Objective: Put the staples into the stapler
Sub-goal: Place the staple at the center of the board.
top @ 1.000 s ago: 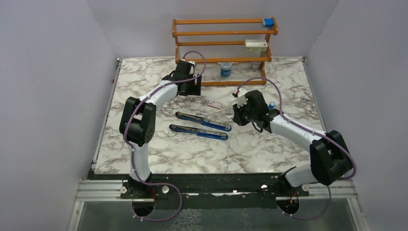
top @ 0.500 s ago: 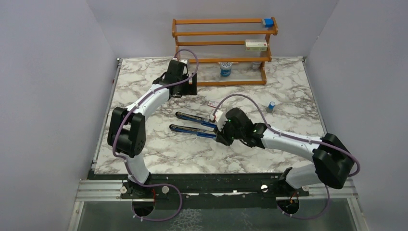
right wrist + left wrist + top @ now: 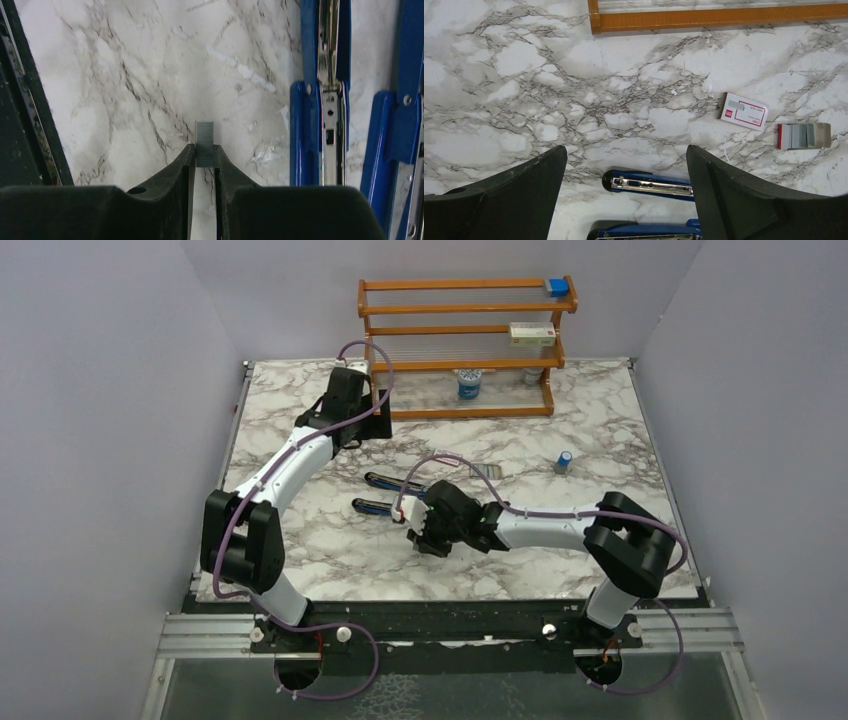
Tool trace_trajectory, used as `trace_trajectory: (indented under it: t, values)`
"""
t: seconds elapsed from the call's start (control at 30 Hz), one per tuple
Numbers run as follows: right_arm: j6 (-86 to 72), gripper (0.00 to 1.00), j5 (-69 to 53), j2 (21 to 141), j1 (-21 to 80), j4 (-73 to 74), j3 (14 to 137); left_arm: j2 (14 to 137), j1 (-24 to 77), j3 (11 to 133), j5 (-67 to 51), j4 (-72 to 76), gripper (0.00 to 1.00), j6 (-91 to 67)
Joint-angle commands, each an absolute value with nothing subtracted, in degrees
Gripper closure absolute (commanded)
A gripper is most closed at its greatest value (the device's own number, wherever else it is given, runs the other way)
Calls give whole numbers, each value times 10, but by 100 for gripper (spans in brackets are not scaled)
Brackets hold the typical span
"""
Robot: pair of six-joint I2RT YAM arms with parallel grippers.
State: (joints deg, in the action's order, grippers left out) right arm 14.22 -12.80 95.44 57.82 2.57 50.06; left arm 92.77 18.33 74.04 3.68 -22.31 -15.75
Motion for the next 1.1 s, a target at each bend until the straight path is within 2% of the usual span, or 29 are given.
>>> trace_trajectory:
  t: [0.0,0.2,0.33,0.57,0.83,0.93,1.07]
  values:
    - [170,78,-146,988,595,2,541,911,178,729,57,-216,8,-149]
    - [176,76,-162,1017,596,14,563,920,177,731,55,-215,8,-151]
    - [169,68,-156,1018,597,16,564,923,178,731,56,-216,8,-150]
    - [73,65,-66,906,585,-40,519,924,173,739,65,-215,8,-144]
    - [-49,65,18,799,417,-44,469,950,172,770,53,-209,9,-146]
    - [-62,70,49,828,358,9,506,965,173,797,42,-204,10,-151]
    - [-68,74,-1,886,288,69,573,987,176,806,40,-192,11,-146]
